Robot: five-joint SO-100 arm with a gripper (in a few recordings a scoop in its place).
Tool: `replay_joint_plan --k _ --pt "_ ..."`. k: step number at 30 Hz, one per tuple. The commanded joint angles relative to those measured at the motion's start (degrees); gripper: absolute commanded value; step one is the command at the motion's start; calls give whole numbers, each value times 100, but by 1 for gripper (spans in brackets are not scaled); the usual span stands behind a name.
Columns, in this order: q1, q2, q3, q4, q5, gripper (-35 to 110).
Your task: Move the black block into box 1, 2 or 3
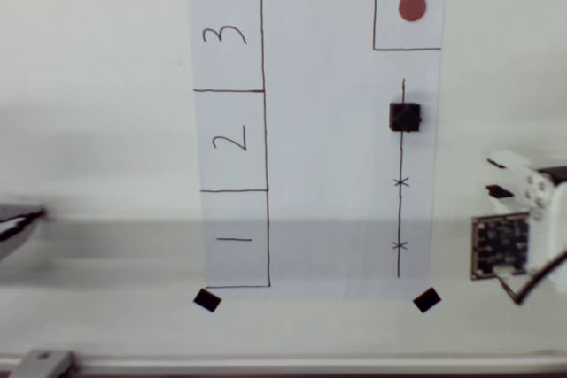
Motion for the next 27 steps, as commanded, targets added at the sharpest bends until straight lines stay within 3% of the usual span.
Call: replay_joint_plan --k 1,13,27 --pt "211 -387 -817 0 -176 12" --pt "554 -1784 -2259 0 -554 17" --pt "765 -2470 -2769 -167 -984 26"
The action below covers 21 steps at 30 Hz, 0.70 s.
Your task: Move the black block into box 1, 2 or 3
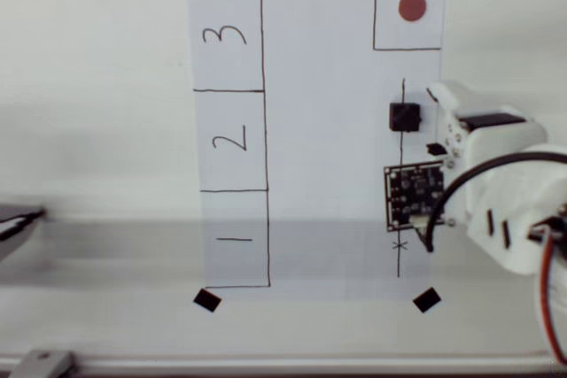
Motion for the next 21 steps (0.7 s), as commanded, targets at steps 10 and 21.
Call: replay_joint_plan --k 10,21 --pt "26 -211 -281 -229 -237 29" --pt "-281 -325 -44 -580 35 29"
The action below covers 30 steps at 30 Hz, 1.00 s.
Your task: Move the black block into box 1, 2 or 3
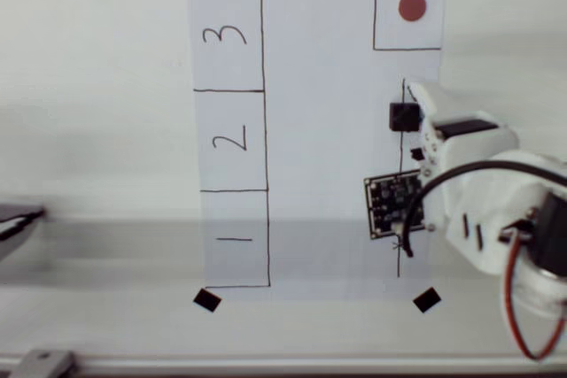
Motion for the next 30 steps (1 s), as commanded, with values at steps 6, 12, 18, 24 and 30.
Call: replay_joint_plan --k 6,12,18,24,30 --pt "-114 70 202 -413 70 29" --pt "-132 53 475 -738 0 29" --pt "-79 9 677 -905 -167 29" --pt "-26 -132 738 -1063 -229 29" --pt "9 -220 773 -1187 -237 29"
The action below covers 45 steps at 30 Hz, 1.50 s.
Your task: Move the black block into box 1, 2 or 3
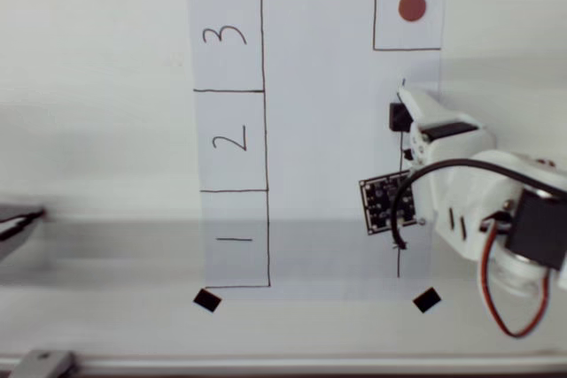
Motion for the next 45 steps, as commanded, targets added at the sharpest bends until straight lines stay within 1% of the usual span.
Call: replay_joint_plan --k 1,27,29,30,32,35,45 --pt "176 62 62 -35 -62 29" --pt "308 0 158 -264 -185 28" --pt "299 0 176 -316 -167 21" --pt "281 0 202 -378 -141 5" --pt "272 0 272 -483 -123 2" --pt "246 0 334 -642 70 0" --pt "132 0 18 -633 545 0"
